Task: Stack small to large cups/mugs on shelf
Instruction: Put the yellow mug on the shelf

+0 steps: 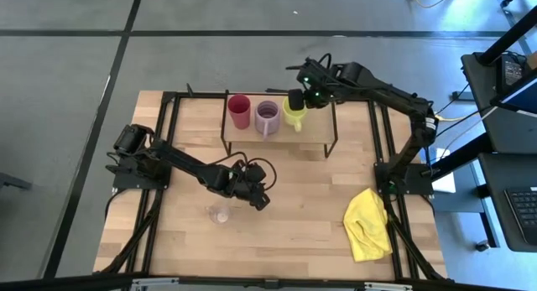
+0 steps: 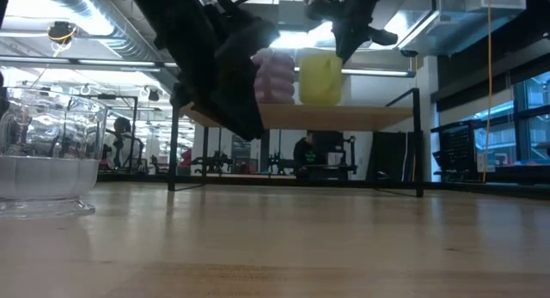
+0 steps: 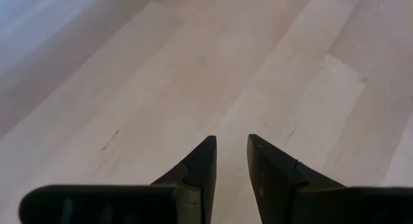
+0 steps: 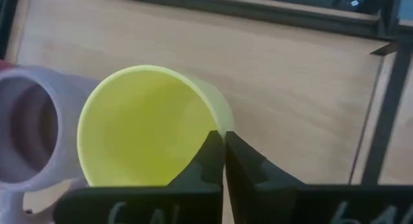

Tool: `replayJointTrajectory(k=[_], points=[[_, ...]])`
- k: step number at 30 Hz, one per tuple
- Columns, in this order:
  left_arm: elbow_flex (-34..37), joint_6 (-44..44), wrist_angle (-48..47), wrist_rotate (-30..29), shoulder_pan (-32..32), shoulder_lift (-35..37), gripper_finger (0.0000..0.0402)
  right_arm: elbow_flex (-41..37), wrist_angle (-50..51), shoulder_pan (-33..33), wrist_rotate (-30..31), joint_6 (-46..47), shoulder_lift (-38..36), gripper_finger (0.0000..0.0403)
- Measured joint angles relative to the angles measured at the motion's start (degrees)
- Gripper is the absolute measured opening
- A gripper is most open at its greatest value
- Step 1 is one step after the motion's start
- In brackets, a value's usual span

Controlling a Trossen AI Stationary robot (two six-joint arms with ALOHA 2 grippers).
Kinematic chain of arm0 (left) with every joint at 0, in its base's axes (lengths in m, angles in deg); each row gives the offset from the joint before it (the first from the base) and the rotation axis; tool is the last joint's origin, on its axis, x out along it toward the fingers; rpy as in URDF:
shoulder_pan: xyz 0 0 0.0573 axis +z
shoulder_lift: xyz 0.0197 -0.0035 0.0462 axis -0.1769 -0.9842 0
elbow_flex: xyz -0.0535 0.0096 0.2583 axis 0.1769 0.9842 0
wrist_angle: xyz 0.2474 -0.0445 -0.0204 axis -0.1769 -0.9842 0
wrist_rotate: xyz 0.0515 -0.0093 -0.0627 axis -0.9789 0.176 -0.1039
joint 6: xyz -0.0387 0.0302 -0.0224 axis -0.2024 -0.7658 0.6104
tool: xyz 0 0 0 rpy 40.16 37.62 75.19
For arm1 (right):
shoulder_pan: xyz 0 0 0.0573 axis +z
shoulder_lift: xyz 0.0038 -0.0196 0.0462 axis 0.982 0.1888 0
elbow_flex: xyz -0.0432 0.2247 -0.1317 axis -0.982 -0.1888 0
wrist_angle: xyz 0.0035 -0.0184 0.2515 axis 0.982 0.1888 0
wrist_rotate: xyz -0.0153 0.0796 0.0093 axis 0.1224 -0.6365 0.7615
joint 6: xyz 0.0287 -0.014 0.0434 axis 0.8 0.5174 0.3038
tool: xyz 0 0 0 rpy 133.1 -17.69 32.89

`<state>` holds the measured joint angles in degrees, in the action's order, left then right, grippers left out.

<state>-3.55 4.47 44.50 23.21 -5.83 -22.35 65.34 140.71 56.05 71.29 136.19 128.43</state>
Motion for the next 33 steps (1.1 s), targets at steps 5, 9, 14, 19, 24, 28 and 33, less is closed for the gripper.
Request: replayJointTrajectory(k=[5, 9, 14, 19, 24, 28, 33], points=[[0.0, -0.9, -0.6, 0.9, 0.0, 0.0, 0.0081, 0.0, 0.2, 1.3, -0.1, 1.4, 1.2, 0.0002], [0.0, -1.1, -1.0, 1.2, 0.0, 0.0, 0.0081, 0.0, 2.7, 1.5, -0.1, 2.9, 1.2, 0.0004], [0.0, -3.2, -0.9, 1.4, 0.3, 0.0, 0.0081, 0.0, 3.3, 3.0, 0.0, 4.5, 1.2, 0.0006], [0.0, -3.9, -0.9, 1.5, 0.7, 0.0, 0.0081, 0.0, 3.8, 4.1, 1.7, 6.5, 1.2, 0.0008], [0.0, -6.0, -0.7, 1.6, 0.7, 0.0, 0.0081, 0.0, 4.5, 5.2, 3.1, 8.1, 1.2, 0.0036], [0.0, -6.9, -0.6, 2.6, 0.7, 0.0, 0.0081, 0.0, 4.3, 5.8, 3.1, 8.9, 1.2, 0.0072], [0.0, -6.9, -0.6, 2.7, 0.7, 0.0, 0.0081, 0.0, 4.3, 6.6, 2.7, 9.6, 1.2, 0.0104]])
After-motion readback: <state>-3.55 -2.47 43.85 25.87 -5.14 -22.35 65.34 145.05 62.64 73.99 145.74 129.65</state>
